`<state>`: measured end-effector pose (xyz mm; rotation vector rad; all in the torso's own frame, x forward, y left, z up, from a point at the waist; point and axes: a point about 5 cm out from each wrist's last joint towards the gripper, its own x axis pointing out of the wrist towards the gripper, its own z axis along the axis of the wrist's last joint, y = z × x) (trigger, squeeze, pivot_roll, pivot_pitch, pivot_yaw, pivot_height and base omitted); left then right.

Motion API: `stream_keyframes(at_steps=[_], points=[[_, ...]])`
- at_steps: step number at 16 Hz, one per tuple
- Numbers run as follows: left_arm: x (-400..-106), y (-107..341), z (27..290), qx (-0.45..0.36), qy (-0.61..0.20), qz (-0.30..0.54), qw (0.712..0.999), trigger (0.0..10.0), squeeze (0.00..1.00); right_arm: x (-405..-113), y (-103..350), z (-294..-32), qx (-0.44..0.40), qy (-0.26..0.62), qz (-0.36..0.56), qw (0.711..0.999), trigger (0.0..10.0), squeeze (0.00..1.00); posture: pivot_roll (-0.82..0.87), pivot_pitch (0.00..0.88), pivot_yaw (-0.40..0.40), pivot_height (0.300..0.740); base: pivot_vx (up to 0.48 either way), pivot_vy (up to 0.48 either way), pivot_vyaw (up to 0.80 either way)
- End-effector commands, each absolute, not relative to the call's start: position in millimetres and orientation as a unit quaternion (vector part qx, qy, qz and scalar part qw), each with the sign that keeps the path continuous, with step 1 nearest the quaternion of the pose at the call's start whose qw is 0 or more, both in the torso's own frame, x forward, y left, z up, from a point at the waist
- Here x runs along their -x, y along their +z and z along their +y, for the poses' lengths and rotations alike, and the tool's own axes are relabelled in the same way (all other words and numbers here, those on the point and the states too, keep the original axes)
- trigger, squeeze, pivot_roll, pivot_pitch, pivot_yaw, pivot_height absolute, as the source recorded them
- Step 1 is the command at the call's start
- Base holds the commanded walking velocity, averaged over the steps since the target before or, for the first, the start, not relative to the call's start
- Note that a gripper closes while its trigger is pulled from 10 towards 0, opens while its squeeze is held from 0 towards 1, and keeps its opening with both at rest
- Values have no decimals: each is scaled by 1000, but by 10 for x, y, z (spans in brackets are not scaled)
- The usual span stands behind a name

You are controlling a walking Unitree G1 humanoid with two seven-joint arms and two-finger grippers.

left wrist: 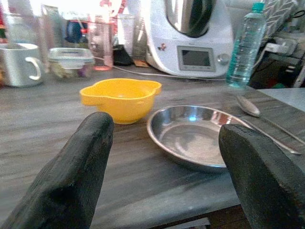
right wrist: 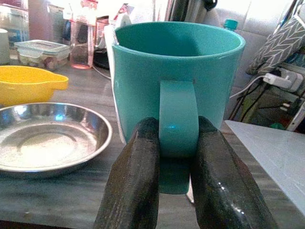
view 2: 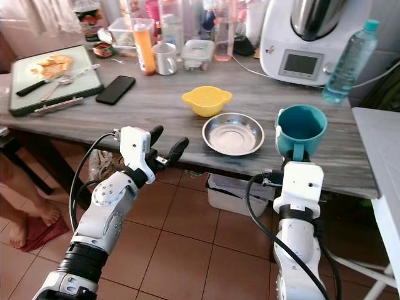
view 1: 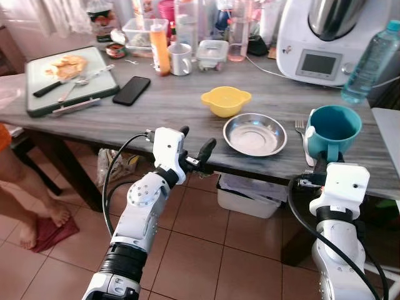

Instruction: Setting the table

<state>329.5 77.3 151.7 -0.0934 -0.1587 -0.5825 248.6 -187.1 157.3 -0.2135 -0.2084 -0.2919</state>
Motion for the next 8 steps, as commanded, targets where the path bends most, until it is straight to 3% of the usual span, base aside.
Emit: stream_keyframes(at_steps=[1,8], points=[[-3283,1546,757,48,-293,-81,951,10000,0,-2470,1651,-1884,112,-149,-119,975,10000,0,43,72,18,740,0,0,-800],[-3292,1651,680,66,-299,-93,947,10000,0,-2493,1729,-1898,120,-149,-133,972,10000,0,39,69,13,740,0,0,-800]])
